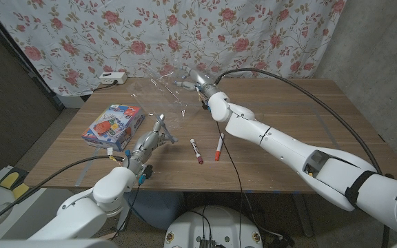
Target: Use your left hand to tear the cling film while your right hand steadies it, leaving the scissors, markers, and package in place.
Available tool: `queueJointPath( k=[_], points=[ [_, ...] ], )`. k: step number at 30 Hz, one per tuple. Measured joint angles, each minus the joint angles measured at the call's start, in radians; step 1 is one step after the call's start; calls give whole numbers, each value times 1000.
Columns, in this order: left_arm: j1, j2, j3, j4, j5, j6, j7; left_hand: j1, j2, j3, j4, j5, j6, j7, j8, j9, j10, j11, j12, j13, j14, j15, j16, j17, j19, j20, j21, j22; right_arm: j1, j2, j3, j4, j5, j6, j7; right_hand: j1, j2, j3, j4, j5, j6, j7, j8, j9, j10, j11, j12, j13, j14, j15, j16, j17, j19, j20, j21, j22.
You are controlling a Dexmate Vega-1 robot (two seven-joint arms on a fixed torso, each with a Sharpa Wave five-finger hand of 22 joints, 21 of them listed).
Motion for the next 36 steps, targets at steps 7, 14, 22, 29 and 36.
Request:
queueJointPath(
  k=[7,14,22,29,36],
  points=[
    [2,-5,0,0,4,0,7,4,4,-14,14,4,0,0,0,-1,0,0,-1,0,0,0,0,0,0,0,0,0,6,13,-12,22,-16,-6,-3,0,0,0,0,0,0,0,0,0,0,0,-1,-2,0,0,0,0,0,0,0,0],
    [7,-10,0,0,7,0,14,5,5,-15,15,5,0,0,-1,-1,0,0,-3,0,0,0,0,0,0,0,0,0,13,28,-29,41,-39,-22,-13,0,0,3,2,0,-1,9,0,0,0,0,-9,-5,0,0,0,0,0,0,0,0],
    [15,-16,-2,-1,11,0,25,10,10,-26,18,5,0,0,-4,0,0,0,-5,0,0,0,0,0,0,0,0,0,18,45,-51,59,-67,-48,-26,0,0,6,6,0,0,11,0,0,0,0,-11,-9,0,0,0,0,0,0,0,0],
    [20,-21,-3,-4,12,0,32,10,10,-27,19,5,2,2,-6,1,0,0,-7,1,0,0,0,0,0,0,0,0,23,58,-70,85,-90,-51,-49,0,0,6,5,0,0,11,0,0,0,0,-17,-14,0,0,0,0,0,0,0,0],
    [25,-24,-3,-8,14,1,36,12,12,-27,19,6,2,2,-6,7,0,0,-8,5,0,0,0,0,0,0,0,0,28,73,-88,114,-109,-46,-68,0,0,10,1,0,7,18,0,0,0,0,-24,-18,0,0,8,-5,7,-7,0,0]
  ],
)
